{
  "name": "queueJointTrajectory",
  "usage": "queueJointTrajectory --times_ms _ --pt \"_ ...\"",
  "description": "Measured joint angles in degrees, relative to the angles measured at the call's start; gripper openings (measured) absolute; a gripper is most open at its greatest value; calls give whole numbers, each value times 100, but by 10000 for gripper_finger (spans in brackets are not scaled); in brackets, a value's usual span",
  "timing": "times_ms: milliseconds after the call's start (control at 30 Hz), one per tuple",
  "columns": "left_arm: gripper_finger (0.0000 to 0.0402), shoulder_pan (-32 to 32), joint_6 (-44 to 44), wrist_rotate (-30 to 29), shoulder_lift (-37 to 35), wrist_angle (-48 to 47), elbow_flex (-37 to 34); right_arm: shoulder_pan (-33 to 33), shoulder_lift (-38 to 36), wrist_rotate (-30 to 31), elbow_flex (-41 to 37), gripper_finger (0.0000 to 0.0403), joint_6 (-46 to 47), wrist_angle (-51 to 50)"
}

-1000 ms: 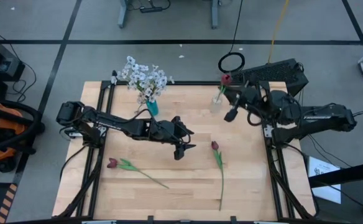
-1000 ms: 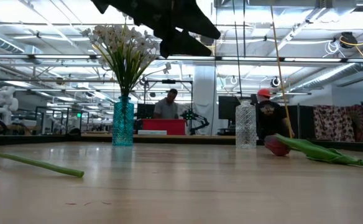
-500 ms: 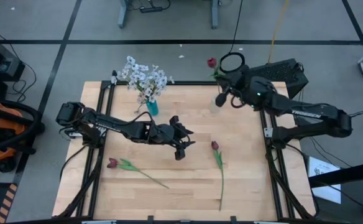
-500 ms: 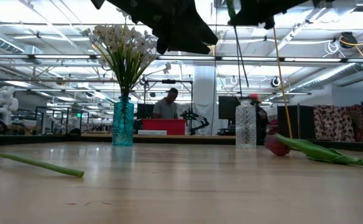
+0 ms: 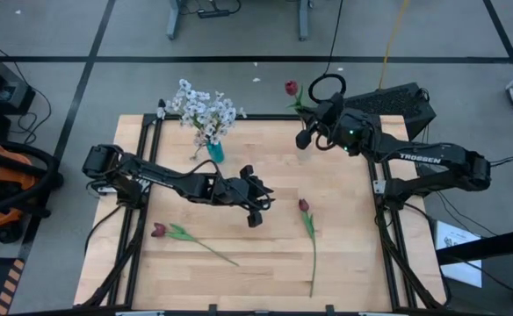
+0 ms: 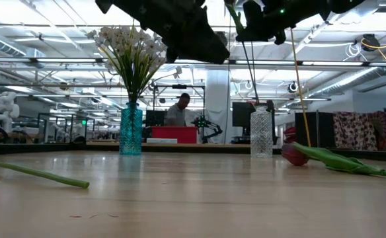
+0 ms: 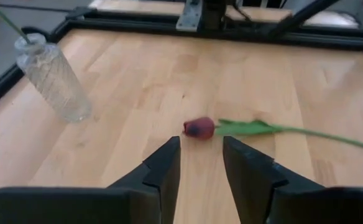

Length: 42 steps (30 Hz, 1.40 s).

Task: Sort flowers into vase by color
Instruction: Put the top red tulip into the transparent vase

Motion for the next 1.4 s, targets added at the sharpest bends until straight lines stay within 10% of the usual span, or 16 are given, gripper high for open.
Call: queueJointTrajectory --times_ms 1400 --pt "125 -39 -48 2 141 199 -2 -153 625 893 -56 9 917 -43"
